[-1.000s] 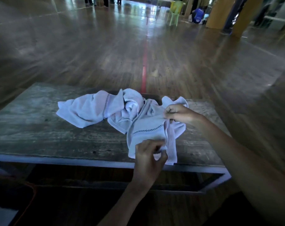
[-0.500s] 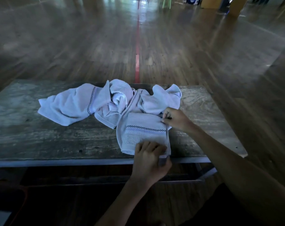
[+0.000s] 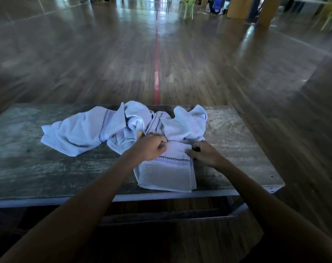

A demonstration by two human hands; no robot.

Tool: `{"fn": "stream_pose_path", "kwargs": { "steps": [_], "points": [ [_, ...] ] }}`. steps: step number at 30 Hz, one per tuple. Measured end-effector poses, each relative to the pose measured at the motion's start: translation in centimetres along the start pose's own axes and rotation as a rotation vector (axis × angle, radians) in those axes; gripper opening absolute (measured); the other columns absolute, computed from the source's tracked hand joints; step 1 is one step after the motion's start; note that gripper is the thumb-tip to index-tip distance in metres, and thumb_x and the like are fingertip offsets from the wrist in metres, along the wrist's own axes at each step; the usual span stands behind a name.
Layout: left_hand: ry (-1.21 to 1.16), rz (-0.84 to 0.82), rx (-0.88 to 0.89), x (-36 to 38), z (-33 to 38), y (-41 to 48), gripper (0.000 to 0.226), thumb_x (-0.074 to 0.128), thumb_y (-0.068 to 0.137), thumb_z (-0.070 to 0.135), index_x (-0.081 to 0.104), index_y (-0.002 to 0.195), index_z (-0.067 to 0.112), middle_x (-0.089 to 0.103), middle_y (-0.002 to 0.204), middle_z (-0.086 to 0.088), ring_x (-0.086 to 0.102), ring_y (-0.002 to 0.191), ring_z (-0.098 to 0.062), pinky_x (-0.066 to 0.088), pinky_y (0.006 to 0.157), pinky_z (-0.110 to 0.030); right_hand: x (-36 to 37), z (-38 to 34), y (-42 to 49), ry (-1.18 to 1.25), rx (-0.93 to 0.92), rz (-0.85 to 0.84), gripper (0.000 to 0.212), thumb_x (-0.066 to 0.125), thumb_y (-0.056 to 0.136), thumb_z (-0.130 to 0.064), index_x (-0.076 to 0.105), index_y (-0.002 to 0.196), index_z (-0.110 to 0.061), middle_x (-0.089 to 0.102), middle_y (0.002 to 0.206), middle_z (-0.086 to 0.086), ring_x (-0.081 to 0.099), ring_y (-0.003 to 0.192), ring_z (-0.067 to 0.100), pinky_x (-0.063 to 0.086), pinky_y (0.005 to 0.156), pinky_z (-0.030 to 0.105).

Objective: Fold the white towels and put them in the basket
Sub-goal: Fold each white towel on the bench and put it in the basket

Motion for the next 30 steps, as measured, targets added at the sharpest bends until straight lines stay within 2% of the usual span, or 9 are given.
{"fn": "stream_pose_path", "kwargs": {
  "steps": [3, 6, 10, 12, 15, 19, 21, 24, 30],
  "points": [
    [-0.037, 0.033, 0.035, -0.6, 0.3, 0.5, 0.024, 0.049, 0.092, 0.037, 0.062, 0.103, 0.020, 0.067, 0.097, 0.006, 0.056, 0.099, -0.013, 0.020, 0.081, -0.036, 0.1, -0.3, -0.2, 0.146, 0.023, -0.040, 0.025, 0.063, 0.089, -0.020, 0.052, 0.071, -0.008, 0.050, 0.067, 0.001, 0.047, 0.060, 0.009, 0.036, 0.056, 0.019],
    [-0.169, 0.103, 0.102, -1.6, 1.4, 0.9, 0.031, 0.055, 0.090, 0.040, 0.061, 0.114, 0.021, 0.064, 0.111, 0.007, 0.053, 0.110, -0.010, 0.027, 0.094, -0.035, -0.6, -1.8, -0.6, 0.289, -0.039, -0.041, 0.014, 0.064, 0.089, -0.014, 0.053, 0.082, -0.008, 0.051, 0.066, -0.009, 0.048, 0.061, 0.002, 0.039, 0.060, 0.017],
    [-0.358, -0.004, 0.158, -3.2, 3.0, 1.4, 0.035, 0.061, 0.088, 0.041, 0.066, 0.112, 0.017, 0.069, 0.108, 0.001, 0.059, 0.105, -0.013, 0.041, 0.096, -0.038, -1.9, -5.0, -1.3, 0.347, -0.138, -0.054, 0.013, 0.067, 0.086, -0.010, 0.055, 0.082, -0.014, 0.053, 0.069, -0.004, 0.048, 0.066, 0.008, 0.038, 0.065, 0.020],
    [-0.407, -0.084, 0.155, -4.3, 3.0, 1.4, 0.025, 0.062, 0.088, 0.037, 0.068, 0.100, 0.017, 0.069, 0.096, 0.005, 0.061, 0.094, -0.007, 0.045, 0.089, -0.029, -2.6, -6.0, -1.6, 0.375, -0.157, -0.041, 0.011, 0.069, 0.085, -0.013, 0.058, 0.087, -0.014, 0.058, 0.077, 0.000, 0.052, 0.074, 0.010, 0.042, 0.072, 0.024],
    [-0.484, -0.120, 0.150, -6.6, 3.2, 1.0, 0.016, 0.063, 0.089, 0.032, 0.067, 0.092, 0.016, 0.065, 0.087, 0.013, 0.056, 0.076, 0.009, 0.043, 0.072, -0.011, -2.9, -6.7, -2.0, 0.431, -0.139, -0.038, 0.023, 0.072, 0.083, -0.023, 0.058, 0.098, -0.013, 0.059, 0.081, -0.002, 0.056, 0.081, 0.009, 0.044, 0.079, 0.025],
    [-0.642, -0.010, 0.129, -9.6, 2.5, -0.2, 0.015, 0.063, 0.089, 0.026, 0.065, 0.090, 0.011, 0.067, 0.088, 0.000, 0.060, 0.081, -0.006, 0.047, 0.076, -0.020, -1.6, -6.5, -2.2, 0.249, -0.049, -0.180, 0.059, 0.080, 0.065, -0.050, 0.059, 0.106, -0.012, 0.063, 0.093, 0.005, 0.061, 0.089, 0.017, 0.046, 0.083, 0.034],
    [-0.700, 0.064, 0.087, -10.8, 1.3, -1.2, 0.014, 0.062, 0.090, 0.027, 0.063, 0.085, 0.013, 0.064, 0.082, 0.006, 0.058, 0.075, -0.002, 0.045, 0.070, -0.016, -2.2, -6.3, -2.2, 0.207, -0.029, -0.165, 0.062, 0.081, 0.063, -0.049, 0.058, 0.099, -0.005, 0.055, 0.083, 0.003, 0.054, 0.079, 0.016, 0.039, 0.075, 0.036],
    [-0.731, 0.178, -0.024, -11.6, -1.5, -3.5, 0.017, 0.060, 0.091, 0.028, 0.059, 0.078, 0.017, 0.056, 0.063, 0.021, 0.048, 0.058, 0.005, 0.037, 0.059, -0.010, -3.3, -7.0, -2.2, 0.249, -0.024, -0.135, 0.040, 0.077, 0.074, -0.033, 0.059, 0.092, -0.002, 0.049, 0.077, 0.004, 0.047, 0.073, 0.014, 0.034, 0.072, 0.033],
    [-1.015, 0.252, -0.379, -7.9, -7.6, -10.6, 0.025, 0.062, 0.089, 0.034, 0.065, 0.079, 0.011, 0.060, 0.069, 0.003, 0.054, 0.065, -0.011, 0.041, 0.060, -0.026, 0.0, -10.1, -2.2, 0.458, -0.017, -0.203, 0.022, 0.069, 0.084, -0.020, 0.065, 0.101, -0.007, 0.067, 0.096, 0.006, 0.066, 0.094, 0.017, 0.055, 0.084, 0.031]
  ]
}}
Point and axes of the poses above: each hand's wrist, its own y-axis towards the middle knuckle, its own x-axis out of the palm, z = x × y, the point moved 7 cm from there along y, towards the middle knuckle
